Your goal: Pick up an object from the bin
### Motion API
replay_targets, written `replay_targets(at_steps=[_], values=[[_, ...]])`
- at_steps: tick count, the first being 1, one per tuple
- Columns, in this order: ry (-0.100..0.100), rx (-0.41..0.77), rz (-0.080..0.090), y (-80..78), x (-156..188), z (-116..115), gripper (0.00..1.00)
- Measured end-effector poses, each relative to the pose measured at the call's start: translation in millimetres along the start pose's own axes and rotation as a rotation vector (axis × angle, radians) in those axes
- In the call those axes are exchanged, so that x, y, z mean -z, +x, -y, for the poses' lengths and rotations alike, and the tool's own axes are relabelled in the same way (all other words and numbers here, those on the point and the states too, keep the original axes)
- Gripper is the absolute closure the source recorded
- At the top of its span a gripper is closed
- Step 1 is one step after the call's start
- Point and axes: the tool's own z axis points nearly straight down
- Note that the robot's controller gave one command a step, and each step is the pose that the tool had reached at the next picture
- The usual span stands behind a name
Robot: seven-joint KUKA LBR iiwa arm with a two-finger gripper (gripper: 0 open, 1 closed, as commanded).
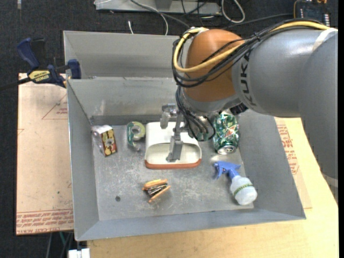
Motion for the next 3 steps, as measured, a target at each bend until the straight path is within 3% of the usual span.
replay_targets(at_steps=[1,2,3], values=[[-0.001,0.130,0.007,-9.7,-66.9,29.6,0.00],[-0.004,-0.036,0.009,-11.5,-72.9,31.3,0.00],[-0.006,-0.036,0.023,-41.9,-82.3,52.0,0.00]])
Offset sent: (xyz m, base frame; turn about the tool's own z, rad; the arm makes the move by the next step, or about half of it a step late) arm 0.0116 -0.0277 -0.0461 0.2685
